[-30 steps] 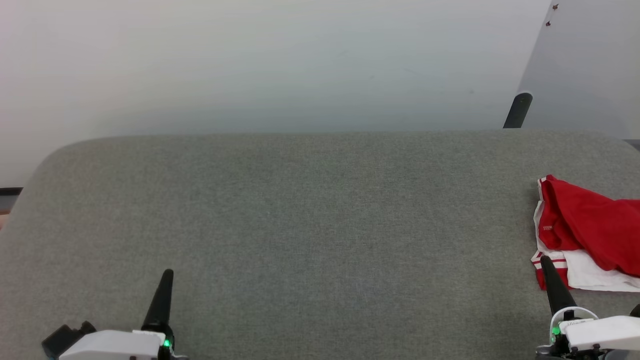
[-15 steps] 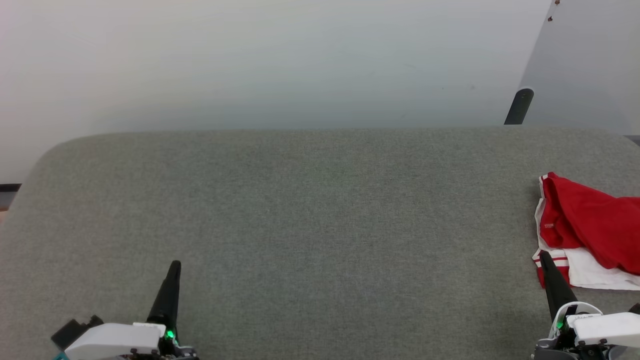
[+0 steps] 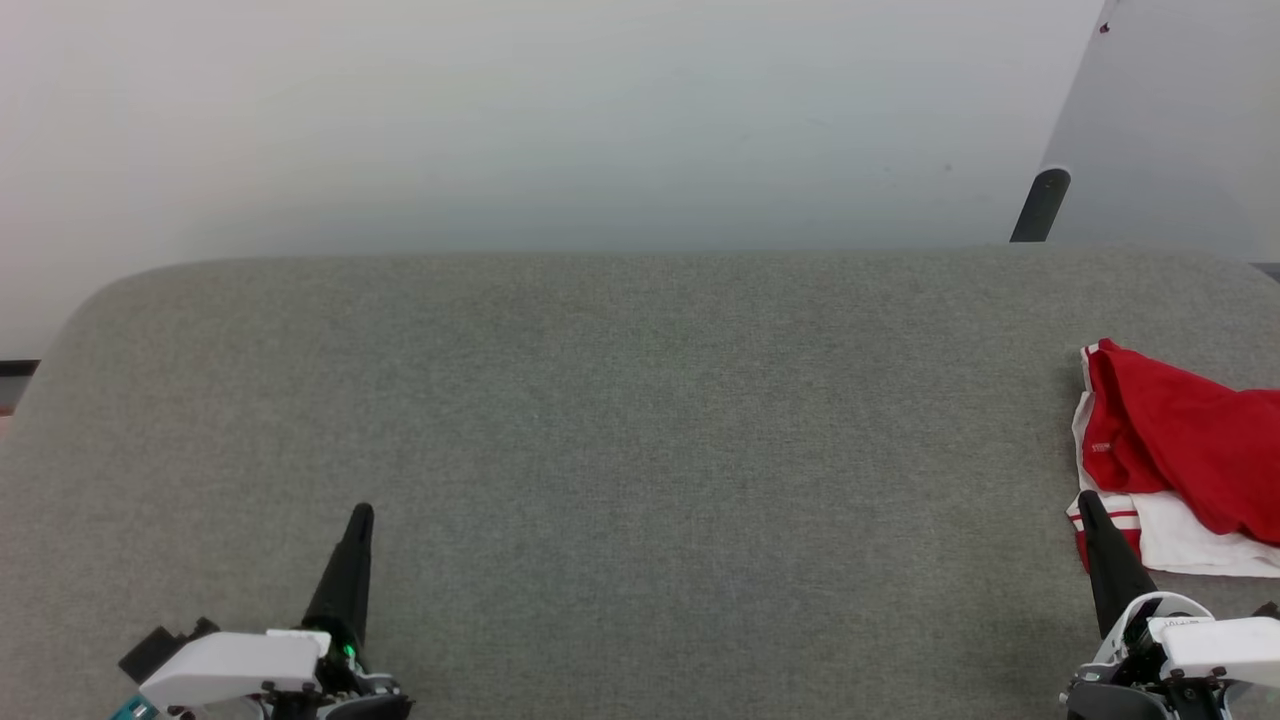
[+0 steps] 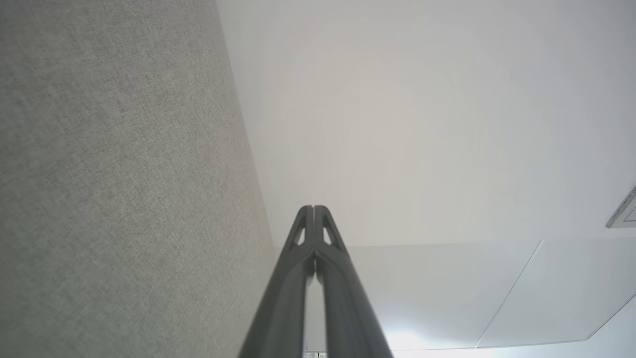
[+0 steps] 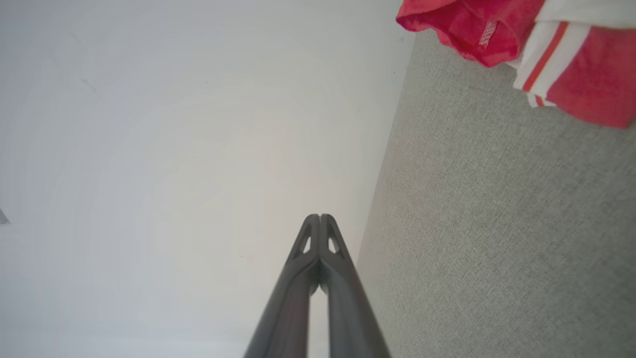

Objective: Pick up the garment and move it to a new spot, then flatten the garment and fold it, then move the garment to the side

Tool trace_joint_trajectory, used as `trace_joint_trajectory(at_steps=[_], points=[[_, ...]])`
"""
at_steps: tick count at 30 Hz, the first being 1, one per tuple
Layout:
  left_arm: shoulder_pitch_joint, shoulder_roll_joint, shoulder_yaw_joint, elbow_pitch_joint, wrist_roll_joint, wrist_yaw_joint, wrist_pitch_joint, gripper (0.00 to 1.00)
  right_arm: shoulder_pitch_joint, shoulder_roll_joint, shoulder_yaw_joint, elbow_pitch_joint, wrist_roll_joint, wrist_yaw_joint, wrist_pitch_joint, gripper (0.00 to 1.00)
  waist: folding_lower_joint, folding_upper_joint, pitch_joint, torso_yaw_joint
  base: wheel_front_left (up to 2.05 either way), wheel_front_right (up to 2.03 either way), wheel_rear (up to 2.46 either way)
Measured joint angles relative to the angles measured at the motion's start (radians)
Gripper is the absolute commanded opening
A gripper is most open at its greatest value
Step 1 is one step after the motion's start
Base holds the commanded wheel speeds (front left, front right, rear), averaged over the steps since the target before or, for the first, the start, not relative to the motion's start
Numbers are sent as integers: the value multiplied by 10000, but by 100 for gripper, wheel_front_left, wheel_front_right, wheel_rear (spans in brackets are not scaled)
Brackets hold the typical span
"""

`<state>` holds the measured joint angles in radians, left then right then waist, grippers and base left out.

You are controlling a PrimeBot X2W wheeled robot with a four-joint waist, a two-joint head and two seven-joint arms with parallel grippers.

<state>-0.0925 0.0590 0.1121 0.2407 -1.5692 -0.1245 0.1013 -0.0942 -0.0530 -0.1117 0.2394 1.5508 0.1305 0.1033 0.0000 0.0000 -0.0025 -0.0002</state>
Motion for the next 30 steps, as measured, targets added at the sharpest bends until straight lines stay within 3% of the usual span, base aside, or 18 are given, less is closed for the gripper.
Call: trace_joint_trajectory(at_steps=[8, 30], points=[[-126, -96, 10, 50, -420, -33, 132, 0, -80, 10, -25, 69, 598, 0, 113, 0, 0, 0, 56, 1, 0, 0, 0], [-132, -107, 10, 52, -418, -33, 130, 0, -140, 12, -29, 69, 602, 0, 113, 0, 0, 0, 56, 1, 0, 0, 0]])
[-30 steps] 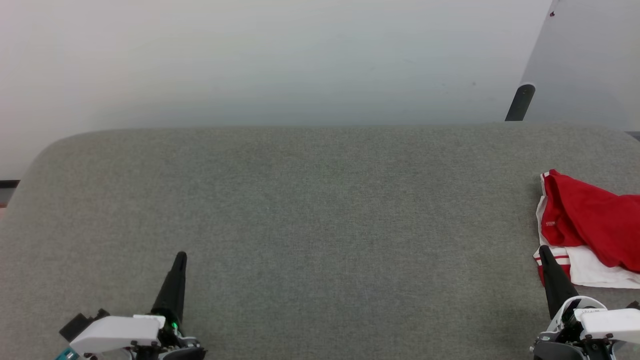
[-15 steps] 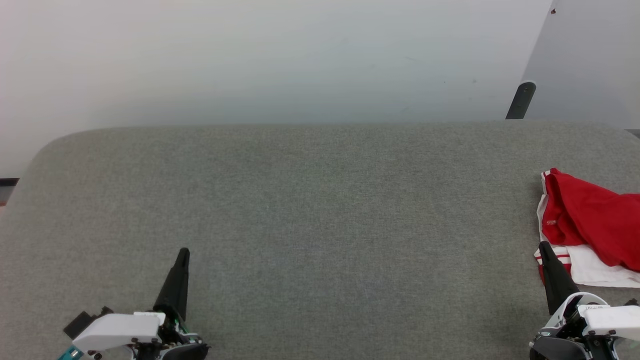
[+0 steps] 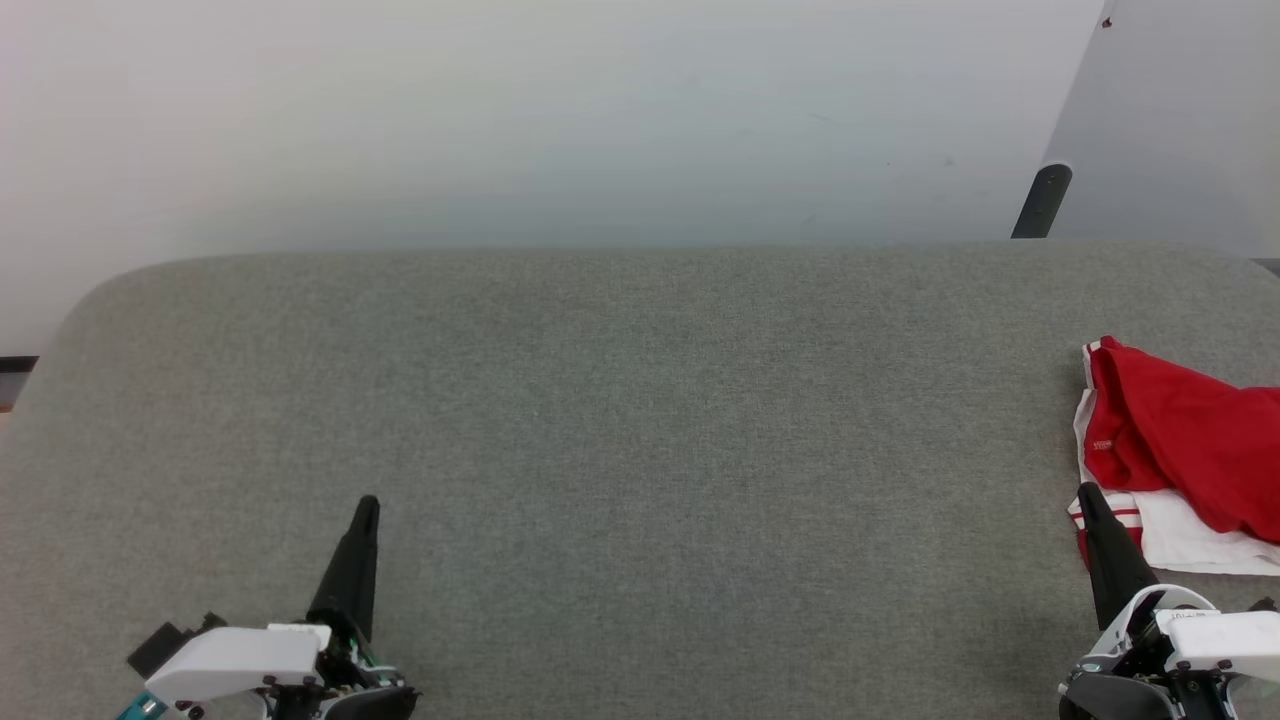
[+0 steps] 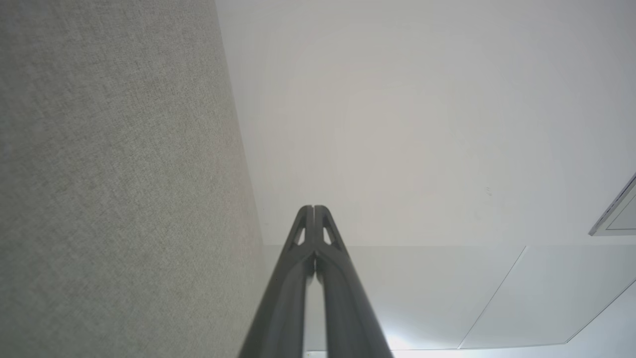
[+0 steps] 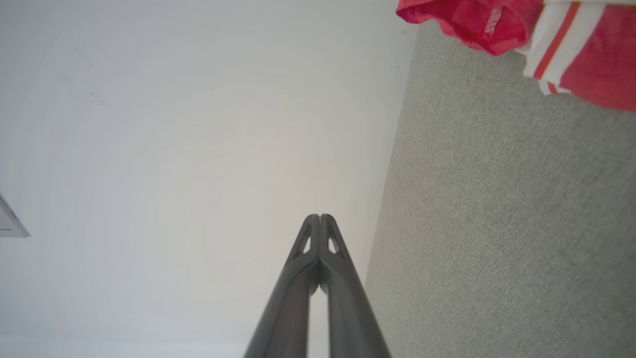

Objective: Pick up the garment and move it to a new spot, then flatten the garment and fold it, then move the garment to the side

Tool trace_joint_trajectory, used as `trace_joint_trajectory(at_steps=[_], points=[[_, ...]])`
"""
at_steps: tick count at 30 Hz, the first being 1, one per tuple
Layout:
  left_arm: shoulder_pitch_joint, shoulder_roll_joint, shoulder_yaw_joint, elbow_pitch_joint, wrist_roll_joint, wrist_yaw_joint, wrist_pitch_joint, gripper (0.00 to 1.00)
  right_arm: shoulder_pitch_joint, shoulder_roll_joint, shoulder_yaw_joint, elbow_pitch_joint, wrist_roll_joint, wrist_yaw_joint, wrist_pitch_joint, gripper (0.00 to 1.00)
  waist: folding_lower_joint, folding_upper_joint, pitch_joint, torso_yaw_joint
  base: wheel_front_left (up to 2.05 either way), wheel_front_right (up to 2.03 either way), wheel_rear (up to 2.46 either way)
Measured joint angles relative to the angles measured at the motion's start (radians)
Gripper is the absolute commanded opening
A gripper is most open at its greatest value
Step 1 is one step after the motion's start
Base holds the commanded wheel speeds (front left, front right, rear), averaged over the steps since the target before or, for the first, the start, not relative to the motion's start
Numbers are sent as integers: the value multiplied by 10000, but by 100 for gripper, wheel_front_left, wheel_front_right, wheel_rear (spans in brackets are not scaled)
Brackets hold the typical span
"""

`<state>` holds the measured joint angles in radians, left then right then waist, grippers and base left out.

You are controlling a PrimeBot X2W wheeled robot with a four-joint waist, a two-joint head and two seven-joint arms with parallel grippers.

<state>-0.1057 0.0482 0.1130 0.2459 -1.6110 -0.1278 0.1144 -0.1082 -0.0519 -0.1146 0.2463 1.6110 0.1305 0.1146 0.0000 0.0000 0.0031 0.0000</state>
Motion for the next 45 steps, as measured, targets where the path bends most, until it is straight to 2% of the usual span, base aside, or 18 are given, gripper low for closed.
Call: trace_joint_trajectory(at_steps=[45], points=[[-2, -2, 0, 0, 0, 0, 0, 0, 0, 0, 0, 0, 0, 0, 0, 0, 0, 0, 0, 0, 0, 0, 0]])
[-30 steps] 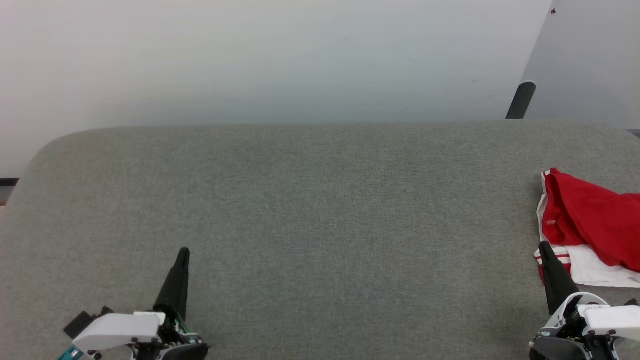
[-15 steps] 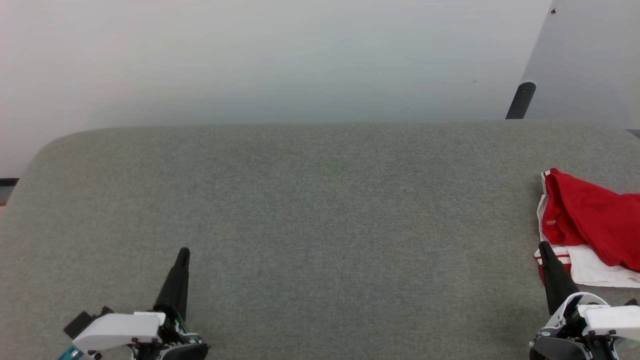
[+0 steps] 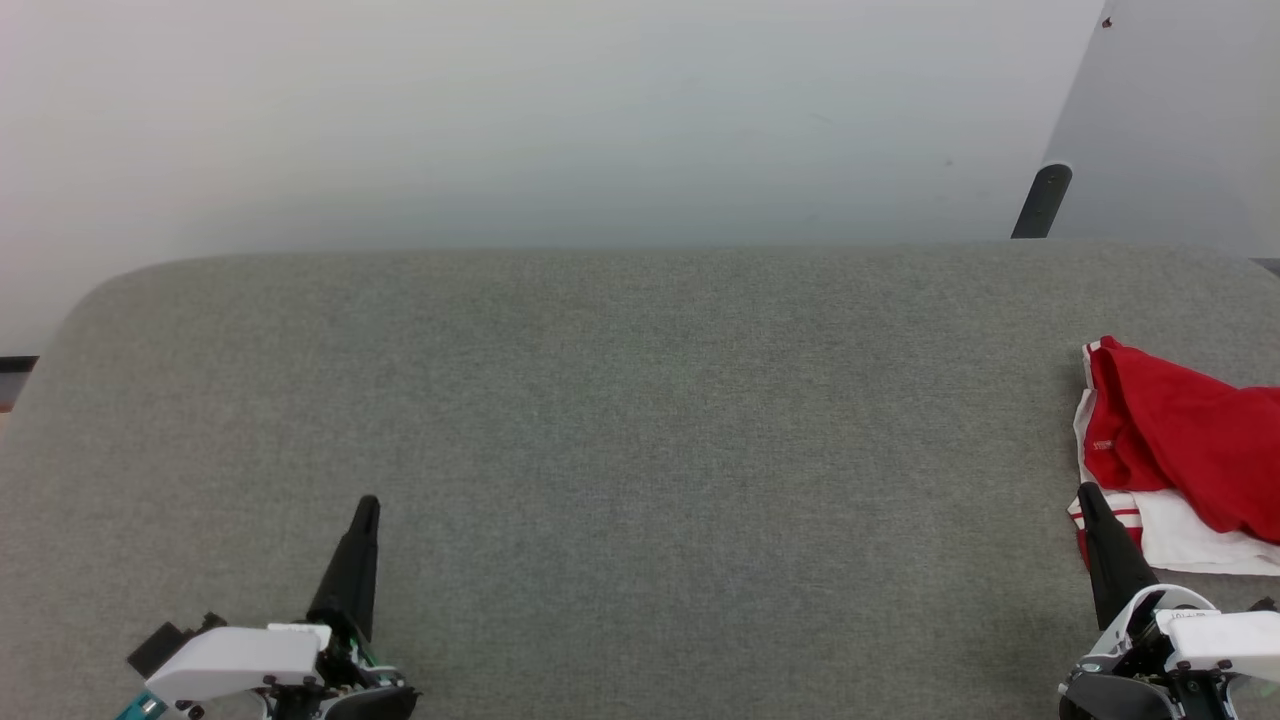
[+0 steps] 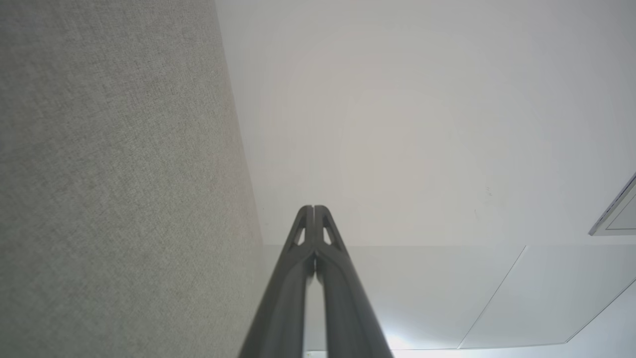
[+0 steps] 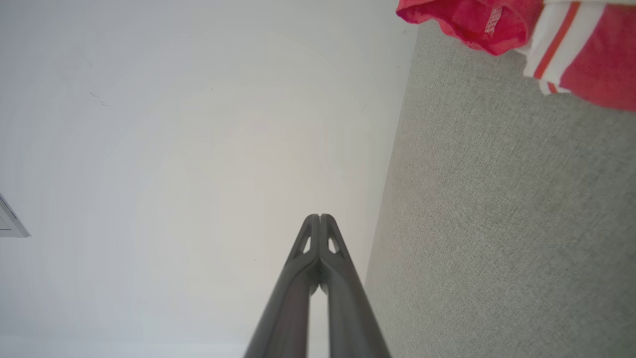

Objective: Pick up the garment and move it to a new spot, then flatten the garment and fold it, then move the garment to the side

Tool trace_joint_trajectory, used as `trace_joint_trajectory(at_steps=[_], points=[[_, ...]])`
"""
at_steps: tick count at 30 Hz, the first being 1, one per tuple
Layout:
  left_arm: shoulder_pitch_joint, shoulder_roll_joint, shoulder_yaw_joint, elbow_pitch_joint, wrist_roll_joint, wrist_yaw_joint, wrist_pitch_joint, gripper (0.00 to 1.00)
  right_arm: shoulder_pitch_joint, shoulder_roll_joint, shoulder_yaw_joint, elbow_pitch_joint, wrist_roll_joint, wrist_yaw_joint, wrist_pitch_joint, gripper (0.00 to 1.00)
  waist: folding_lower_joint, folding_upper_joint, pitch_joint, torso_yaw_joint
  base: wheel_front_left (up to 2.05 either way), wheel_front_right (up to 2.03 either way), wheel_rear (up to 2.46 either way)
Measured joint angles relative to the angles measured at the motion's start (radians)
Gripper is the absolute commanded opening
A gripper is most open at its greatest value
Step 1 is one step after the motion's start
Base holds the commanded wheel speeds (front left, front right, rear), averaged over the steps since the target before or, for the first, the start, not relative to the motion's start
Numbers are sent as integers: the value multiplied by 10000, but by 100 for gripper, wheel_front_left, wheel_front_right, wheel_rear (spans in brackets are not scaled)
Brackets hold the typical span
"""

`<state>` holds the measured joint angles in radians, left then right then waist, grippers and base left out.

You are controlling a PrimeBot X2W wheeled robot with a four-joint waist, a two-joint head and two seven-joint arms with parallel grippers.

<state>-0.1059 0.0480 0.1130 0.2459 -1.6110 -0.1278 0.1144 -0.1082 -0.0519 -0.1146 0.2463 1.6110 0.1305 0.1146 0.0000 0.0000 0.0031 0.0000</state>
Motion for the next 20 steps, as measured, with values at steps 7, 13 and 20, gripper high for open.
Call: trace_joint_trajectory(at_steps=[7, 13, 20], points=[[-1, 0, 0, 0, 0, 0, 0, 0, 0, 0, 0, 0, 0, 0, 0, 0, 0, -1, 0, 0, 0, 0, 0], [-1, 0, 2, 0, 0, 0, 0, 0, 0, 0, 0, 0, 0, 0, 0, 0, 0, 0, 0, 0, 0, 0, 0], [-1, 0, 4, 0, 0, 0, 0, 0, 0, 0, 0, 0, 0, 0, 0, 0, 0, 0, 0, 0, 0, 0, 0]])
